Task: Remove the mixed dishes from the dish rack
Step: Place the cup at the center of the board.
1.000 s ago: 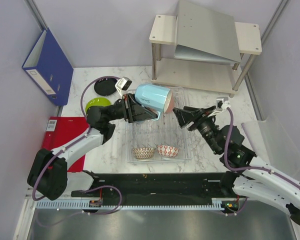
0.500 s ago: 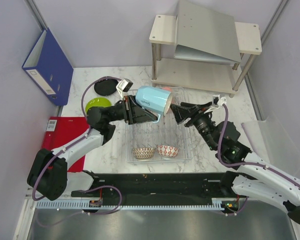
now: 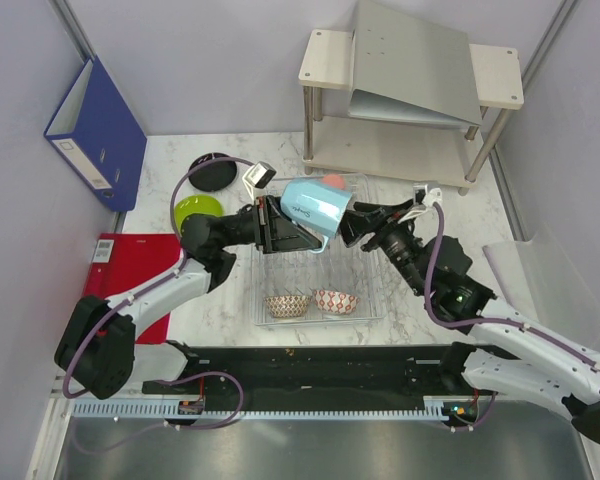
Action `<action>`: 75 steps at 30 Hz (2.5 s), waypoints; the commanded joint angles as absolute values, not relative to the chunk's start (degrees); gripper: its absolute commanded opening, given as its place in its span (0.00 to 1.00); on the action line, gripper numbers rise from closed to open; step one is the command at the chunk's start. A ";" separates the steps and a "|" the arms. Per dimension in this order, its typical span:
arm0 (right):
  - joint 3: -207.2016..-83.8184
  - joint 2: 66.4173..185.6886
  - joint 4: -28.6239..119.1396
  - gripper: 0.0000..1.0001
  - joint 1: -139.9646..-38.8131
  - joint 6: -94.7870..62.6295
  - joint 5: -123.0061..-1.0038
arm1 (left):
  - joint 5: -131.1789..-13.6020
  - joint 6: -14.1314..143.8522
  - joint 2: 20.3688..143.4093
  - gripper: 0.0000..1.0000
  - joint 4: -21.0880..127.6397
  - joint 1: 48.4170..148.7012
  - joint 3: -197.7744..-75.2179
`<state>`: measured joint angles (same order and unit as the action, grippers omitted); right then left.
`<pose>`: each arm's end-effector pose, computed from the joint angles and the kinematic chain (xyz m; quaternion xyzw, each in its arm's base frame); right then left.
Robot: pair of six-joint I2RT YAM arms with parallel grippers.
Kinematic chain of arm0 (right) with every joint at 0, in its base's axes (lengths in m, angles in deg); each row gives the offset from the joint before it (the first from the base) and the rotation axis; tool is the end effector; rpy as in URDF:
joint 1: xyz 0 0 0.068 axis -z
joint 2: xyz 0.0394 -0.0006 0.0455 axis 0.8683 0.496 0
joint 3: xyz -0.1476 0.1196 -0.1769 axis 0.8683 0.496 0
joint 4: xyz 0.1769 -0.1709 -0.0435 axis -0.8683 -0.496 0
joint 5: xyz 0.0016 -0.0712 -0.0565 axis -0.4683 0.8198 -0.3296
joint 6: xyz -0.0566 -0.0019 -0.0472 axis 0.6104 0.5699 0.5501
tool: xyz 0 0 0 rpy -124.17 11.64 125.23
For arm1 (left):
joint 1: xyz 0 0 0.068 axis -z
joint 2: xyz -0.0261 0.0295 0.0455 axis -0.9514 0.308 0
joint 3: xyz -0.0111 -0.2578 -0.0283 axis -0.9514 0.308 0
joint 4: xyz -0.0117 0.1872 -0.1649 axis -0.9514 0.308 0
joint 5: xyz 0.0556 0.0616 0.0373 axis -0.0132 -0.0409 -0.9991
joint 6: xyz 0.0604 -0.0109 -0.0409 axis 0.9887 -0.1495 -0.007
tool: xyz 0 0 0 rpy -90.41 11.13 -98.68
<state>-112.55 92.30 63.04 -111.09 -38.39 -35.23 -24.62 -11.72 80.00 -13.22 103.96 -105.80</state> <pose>0.1522 0.1547 0.3671 0.0112 0.6304 0.4145 0.6563 0.1979 -0.1835 0.3456 0.1828 0.5479 -0.7886 0.2109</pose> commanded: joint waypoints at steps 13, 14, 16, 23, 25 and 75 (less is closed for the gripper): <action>-117.16 95.34 61.68 0.00 -111.06 -37.39 -35.83 | -25.46 -1.01 76.88 0.02 -6.26 105.99 -107.48; -117.25 94.90 60.98 0.00 -111.06 -36.95 -35.30 | -25.46 0.05 76.71 0.06 -4.40 105.99 -107.92; -118.04 93.67 58.52 0.00 -111.24 -36.43 -33.98 | -25.54 5.04 76.18 0.14 3.38 105.99 -109.75; -126.29 94.10 42.18 0.00 -111.06 -32.74 -17.82 | -44.58 25.37 71.44 0.84 48.18 104.85 -118.99; -130.42 96.72 35.42 0.00 -111.06 -31.68 -10.53 | -52.77 25.90 70.21 0.89 54.30 103.27 -120.39; -152.23 149.30 9.82 0.38 -61.67 -46.71 -38.28 | -72.83 39.44 61.33 0.99 81.66 101.42 -120.58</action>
